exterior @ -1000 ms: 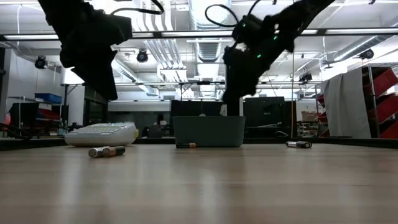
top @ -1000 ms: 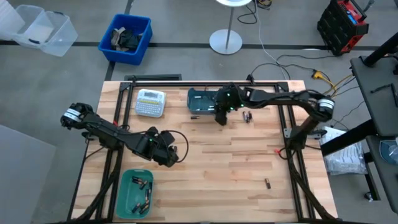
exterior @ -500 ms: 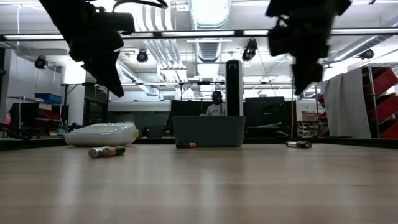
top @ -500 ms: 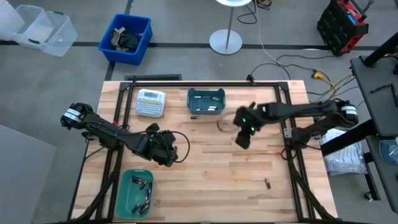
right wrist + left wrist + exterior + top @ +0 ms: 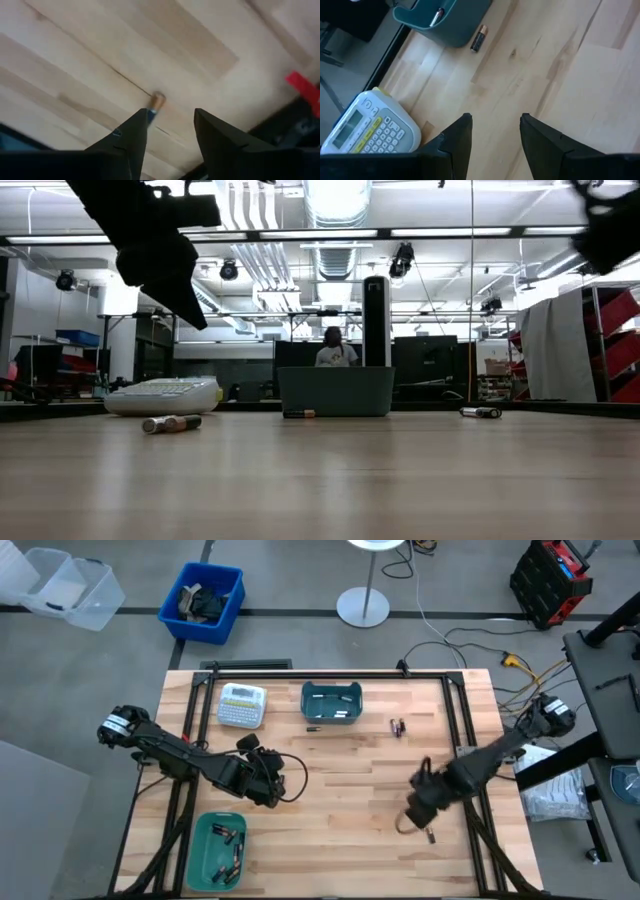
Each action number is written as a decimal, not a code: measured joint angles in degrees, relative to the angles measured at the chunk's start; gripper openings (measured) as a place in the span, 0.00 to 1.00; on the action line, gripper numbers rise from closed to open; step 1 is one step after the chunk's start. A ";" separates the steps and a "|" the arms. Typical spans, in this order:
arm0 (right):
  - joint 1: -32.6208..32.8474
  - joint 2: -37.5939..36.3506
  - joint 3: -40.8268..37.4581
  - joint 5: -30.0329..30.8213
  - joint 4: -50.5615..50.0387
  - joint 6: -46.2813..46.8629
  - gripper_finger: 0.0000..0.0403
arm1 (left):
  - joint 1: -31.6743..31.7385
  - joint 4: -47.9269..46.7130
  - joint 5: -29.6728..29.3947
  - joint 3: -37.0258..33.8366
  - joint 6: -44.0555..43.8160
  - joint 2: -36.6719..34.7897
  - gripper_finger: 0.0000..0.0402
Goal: Sort batteries
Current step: Put the brown battery into the green bin
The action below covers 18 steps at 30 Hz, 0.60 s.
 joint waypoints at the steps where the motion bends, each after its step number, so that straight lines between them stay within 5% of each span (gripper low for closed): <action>1: 2.46 0.09 -0.16 1.03 -0.07 3.20 0.40 | 0.00 0.00 -0.01 0.00 0.00 0.00 0.36; 9: 15.80 2.83 -1.40 5.95 2.69 22.10 0.49 | 0.01 0.02 0.00 0.00 0.00 0.00 0.36; 18: 17.62 13.09 -1.59 4.66 13.36 23.00 0.50 | 0.02 1.69 -0.44 0.00 -0.02 0.00 0.36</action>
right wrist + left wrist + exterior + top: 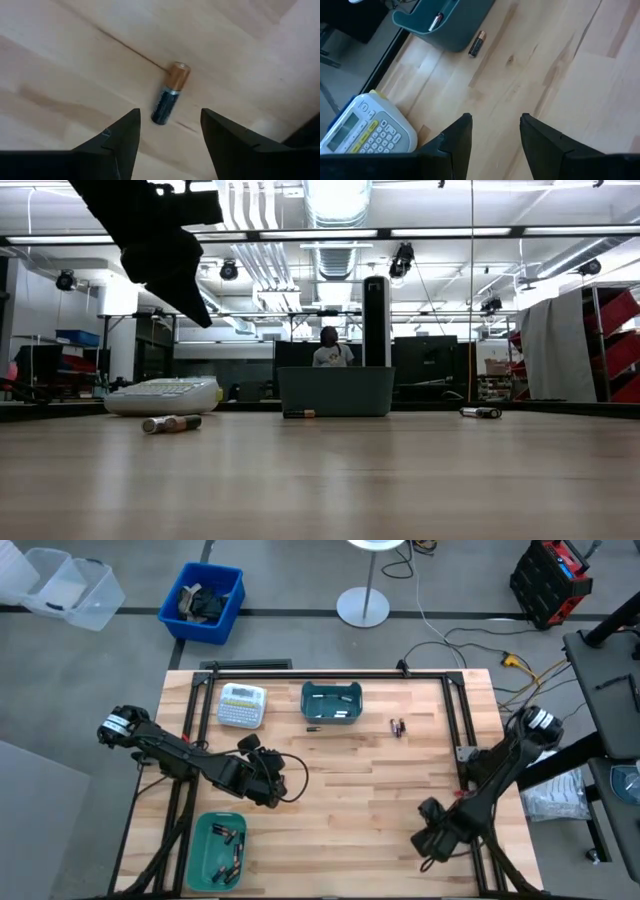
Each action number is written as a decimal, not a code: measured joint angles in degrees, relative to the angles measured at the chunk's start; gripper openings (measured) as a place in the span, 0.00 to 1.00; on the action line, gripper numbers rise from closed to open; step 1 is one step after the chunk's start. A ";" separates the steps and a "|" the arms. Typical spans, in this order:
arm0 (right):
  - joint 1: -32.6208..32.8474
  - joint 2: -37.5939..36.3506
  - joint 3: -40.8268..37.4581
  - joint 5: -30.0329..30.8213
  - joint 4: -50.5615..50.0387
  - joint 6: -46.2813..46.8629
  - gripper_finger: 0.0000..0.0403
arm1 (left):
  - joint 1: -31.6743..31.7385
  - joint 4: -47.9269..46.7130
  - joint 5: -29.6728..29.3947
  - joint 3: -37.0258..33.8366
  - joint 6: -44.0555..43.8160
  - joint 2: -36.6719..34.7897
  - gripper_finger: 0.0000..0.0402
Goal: Sort batteries
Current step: Put the brown battery into the green bin
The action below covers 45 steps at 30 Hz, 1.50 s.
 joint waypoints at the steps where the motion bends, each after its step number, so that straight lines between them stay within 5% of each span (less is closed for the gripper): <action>1: 0.00 1.21 0.00 -0.63 0.20 -0.31 0.50 | 0.00 0.04 -0.22 0.00 0.02 0.00 0.36; 11: -0.39 6.43 0.09 -1.69 1.64 -6.88 0.38 | 0.02 0.83 -0.53 0.00 0.66 0.00 0.36; 23: -3.97 6.04 -0.88 -2.84 3.82 -23.00 0.09 | 0.02 4.19 -0.46 0.00 1.52 0.02 0.36; 30: -8.12 2.67 1.63 8.10 4.14 -32.74 0.09 | -2.15 11.06 3.18 0.00 9.22 0.02 0.36; 36: -17.10 0.60 5.36 16.42 5.89 -50.65 0.09 | -4.63 20.22 4.21 0.00 17.25 0.02 0.36; 45: -30.76 2.93 10.52 17.16 25.01 -87.23 0.09 | -7.37 27.82 5.00 0.00 19.67 0.02 0.36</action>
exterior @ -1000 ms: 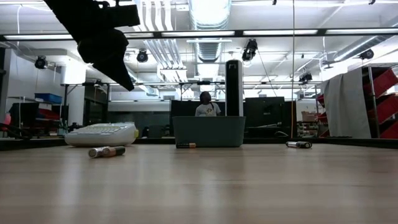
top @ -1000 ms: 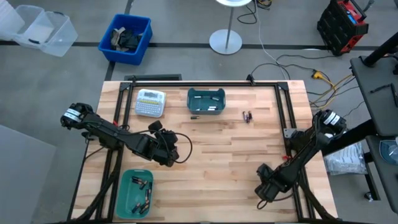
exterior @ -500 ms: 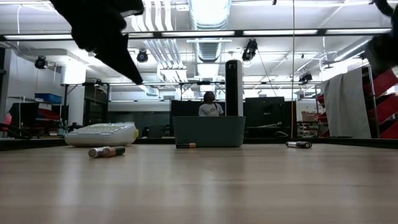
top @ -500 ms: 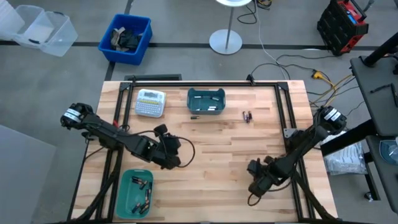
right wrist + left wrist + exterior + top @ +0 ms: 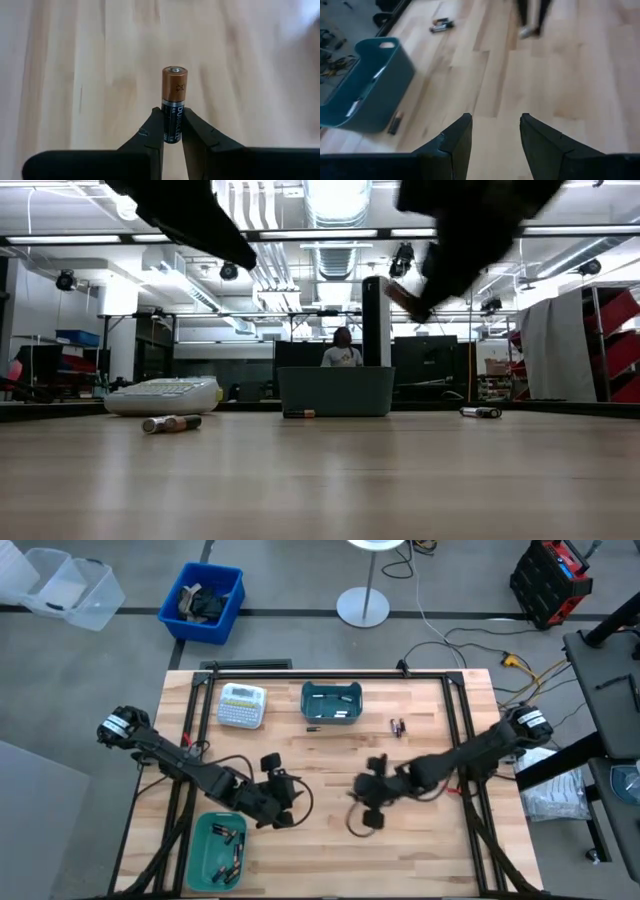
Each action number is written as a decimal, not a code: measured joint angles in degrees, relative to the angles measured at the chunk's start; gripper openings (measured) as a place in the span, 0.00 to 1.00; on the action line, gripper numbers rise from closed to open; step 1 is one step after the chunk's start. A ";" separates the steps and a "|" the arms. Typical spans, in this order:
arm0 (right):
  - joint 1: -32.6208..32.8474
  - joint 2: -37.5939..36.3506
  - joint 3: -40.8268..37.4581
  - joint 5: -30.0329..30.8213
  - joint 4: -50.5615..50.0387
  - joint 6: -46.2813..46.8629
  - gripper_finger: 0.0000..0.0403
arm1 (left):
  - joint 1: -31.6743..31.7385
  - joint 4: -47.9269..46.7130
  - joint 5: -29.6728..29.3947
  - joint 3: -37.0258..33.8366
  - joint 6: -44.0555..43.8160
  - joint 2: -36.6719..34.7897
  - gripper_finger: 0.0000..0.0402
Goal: Sort batteries
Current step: Put the brown battery into the green bin
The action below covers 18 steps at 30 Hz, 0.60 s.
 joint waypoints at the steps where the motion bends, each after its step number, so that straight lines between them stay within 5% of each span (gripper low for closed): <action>1: -0.95 0.46 0.84 -0.01 1.38 -3.55 0.09 | -0.32 0.61 0.75 0.00 -0.07 0.00 0.36; 11: -4.76 6.91 11.98 -0.26 7.82 -34.26 0.09 | -2.14 7.26 2.18 0.00 -2.29 0.00 0.36; 18: -4.67 11.63 17.53 -0.35 7.83 -44.25 0.09 | -2.16 8.57 -0.67 0.00 -6.55 0.00 0.36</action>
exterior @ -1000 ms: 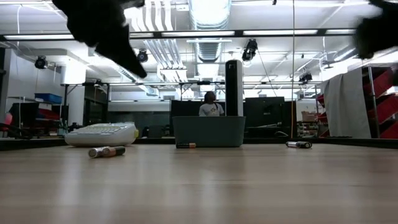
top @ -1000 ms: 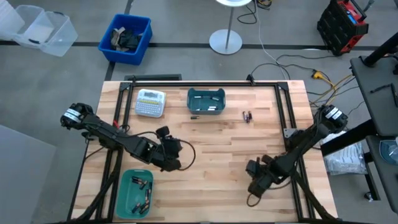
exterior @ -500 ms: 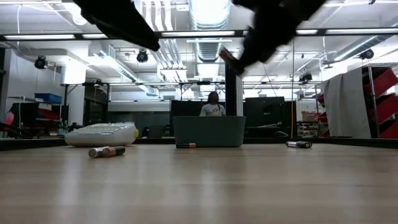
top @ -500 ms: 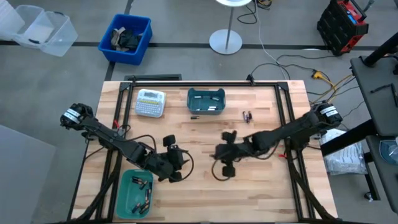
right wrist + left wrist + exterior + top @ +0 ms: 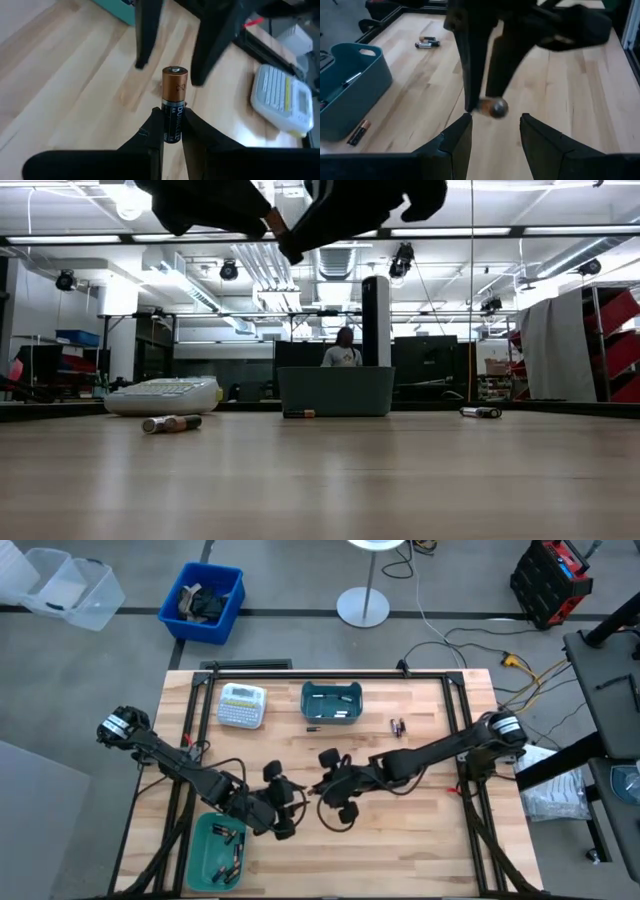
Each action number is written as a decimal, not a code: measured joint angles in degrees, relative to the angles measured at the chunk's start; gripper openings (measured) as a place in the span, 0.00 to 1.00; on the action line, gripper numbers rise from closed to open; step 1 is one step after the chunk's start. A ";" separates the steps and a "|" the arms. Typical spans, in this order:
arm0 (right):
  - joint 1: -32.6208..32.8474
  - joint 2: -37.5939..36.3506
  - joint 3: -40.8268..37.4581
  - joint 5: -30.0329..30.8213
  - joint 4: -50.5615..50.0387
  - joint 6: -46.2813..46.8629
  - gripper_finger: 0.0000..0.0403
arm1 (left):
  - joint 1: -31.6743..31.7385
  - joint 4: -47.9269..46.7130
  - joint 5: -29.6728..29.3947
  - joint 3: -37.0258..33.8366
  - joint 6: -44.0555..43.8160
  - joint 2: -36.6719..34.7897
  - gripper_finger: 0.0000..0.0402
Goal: Sort batteries
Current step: Put the brown battery into the green bin
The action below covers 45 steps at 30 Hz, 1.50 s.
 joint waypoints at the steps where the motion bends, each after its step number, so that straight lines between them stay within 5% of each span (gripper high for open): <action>1: 0.00 0.49 0.51 0.00 -0.08 -0.55 0.09 | 0.02 0.03 -0.51 0.00 -0.29 0.00 0.36; 20: -2.25 1.46 3.41 0.02 0.59 -3.91 0.09 | 0.02 0.37 -6.83 0.00 -2.41 0.00 0.36; 39: -2.49 1.46 3.41 0.00 0.13 -1.31 0.09 | 0.02 -0.84 -9.93 0.00 9.35 0.02 0.36; 45: -2.49 1.46 3.41 0.03 0.15 -0.48 0.09 | 0.22 -1.01 -10.48 0.00 10.31 0.00 0.28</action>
